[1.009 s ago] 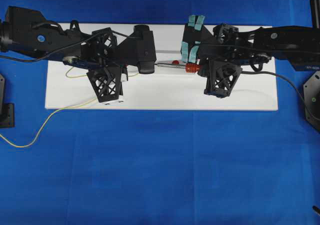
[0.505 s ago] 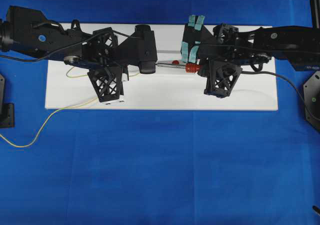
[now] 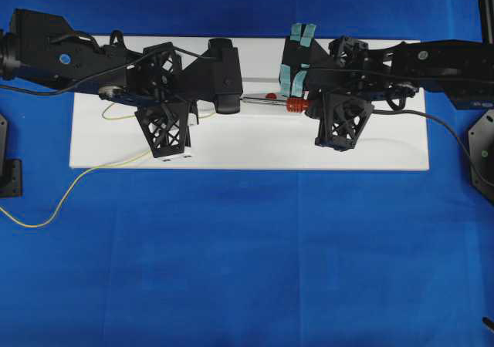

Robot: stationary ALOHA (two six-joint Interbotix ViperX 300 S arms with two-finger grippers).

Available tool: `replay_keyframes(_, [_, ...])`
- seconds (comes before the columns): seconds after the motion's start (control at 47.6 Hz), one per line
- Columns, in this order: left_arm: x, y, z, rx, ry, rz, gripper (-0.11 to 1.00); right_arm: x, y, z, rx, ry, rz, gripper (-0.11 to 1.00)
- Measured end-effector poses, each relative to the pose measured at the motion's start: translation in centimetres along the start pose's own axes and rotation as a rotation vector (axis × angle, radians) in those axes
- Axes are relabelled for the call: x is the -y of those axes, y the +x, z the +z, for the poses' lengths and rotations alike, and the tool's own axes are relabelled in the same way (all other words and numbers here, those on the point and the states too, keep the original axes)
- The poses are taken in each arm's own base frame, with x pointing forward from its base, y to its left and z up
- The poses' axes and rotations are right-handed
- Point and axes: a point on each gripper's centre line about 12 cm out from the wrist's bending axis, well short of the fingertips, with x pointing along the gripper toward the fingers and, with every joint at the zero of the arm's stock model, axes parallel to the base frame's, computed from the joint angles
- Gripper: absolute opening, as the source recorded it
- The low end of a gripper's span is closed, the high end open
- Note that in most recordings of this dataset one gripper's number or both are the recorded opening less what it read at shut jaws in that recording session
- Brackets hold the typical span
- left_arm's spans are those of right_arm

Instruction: Touch the tip of the soldering iron to the tip of the solder at the mark.

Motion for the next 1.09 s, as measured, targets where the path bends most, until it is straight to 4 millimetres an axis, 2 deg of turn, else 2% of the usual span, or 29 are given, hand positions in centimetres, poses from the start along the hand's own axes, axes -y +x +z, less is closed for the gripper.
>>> replay_keyframes(0.799, [0.0, -0.1, -0.2, -0.021, 0.001, 0.001, 0.02, 0.0, 0.0, 0.0, 0.0, 0.0, 0.0, 0.06])
replay_keyframes(0.988, [-0.1, -2.1, -0.1, 0.003, -0.012, 0.001, 0.02, 0.0, 0.0, 0.0, 0.002, -0.003, -0.001, 0.06])
replay_keyframes(1.093, [-0.1, -3.2, -0.7, 0.018, -0.014, 0.0, 0.02, 0.0, 0.0, 0.1, 0.005, -0.003, -0.001, 0.06])
